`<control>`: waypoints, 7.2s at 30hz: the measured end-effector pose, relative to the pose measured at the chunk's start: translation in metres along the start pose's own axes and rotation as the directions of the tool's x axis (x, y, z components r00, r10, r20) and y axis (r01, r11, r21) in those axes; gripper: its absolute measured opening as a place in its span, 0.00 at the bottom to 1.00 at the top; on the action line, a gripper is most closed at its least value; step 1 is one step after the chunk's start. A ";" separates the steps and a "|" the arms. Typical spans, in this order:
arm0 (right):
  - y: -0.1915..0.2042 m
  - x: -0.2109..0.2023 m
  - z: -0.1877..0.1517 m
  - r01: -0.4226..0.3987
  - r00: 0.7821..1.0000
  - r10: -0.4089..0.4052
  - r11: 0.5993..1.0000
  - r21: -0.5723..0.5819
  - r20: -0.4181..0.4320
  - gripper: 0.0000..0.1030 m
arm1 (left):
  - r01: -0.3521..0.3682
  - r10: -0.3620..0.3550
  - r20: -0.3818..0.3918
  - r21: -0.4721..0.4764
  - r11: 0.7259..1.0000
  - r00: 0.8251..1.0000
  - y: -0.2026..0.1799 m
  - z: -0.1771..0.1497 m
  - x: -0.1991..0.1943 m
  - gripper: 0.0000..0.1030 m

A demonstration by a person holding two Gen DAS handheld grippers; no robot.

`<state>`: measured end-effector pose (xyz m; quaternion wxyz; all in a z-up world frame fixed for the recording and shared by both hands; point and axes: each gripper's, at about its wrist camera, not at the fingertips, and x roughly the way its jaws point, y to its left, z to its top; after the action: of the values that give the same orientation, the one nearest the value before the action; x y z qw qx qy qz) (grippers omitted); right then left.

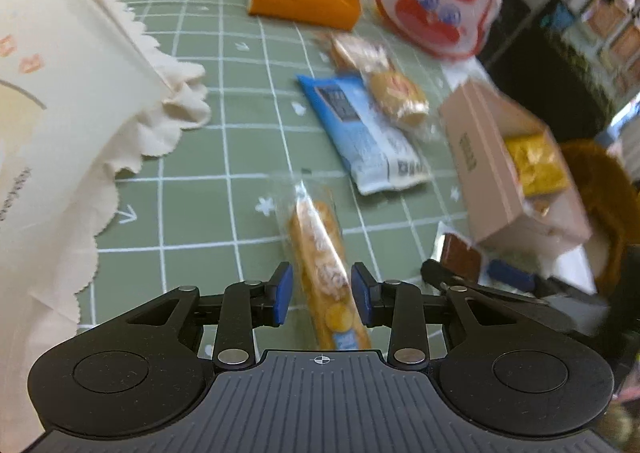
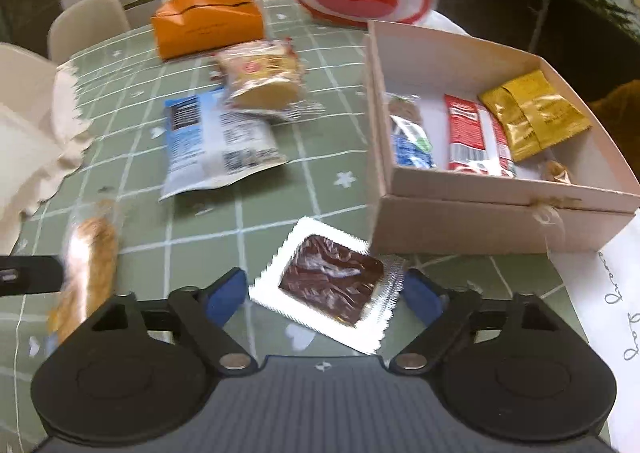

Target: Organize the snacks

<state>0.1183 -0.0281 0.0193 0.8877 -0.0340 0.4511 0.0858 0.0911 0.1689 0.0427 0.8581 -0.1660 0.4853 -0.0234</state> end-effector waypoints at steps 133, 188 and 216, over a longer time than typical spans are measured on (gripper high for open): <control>-0.043 -0.061 -0.070 -0.026 1.000 0.026 0.998 -0.050 0.015 0.61 | 0.021 -0.035 0.036 0.328 0.944 0.999 -0.051 -0.092 -0.001 0.39; -0.225 -0.017 0.123 -0.219 0.974 0.212 0.972 0.091 0.076 0.56 | 0.077 -0.074 0.174 -0.011 0.997 0.982 -0.139 0.148 0.079 0.34; 0.046 0.143 0.228 -0.227 0.955 0.214 0.973 -0.043 -0.204 0.57 | 0.019 -0.009 0.055 -0.174 0.985 0.998 0.046 0.023 0.020 0.34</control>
<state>0.3737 0.0660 0.0399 0.8215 -0.0211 0.5352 0.1953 0.1159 0.2142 0.0228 0.8529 -0.2443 0.4611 0.0175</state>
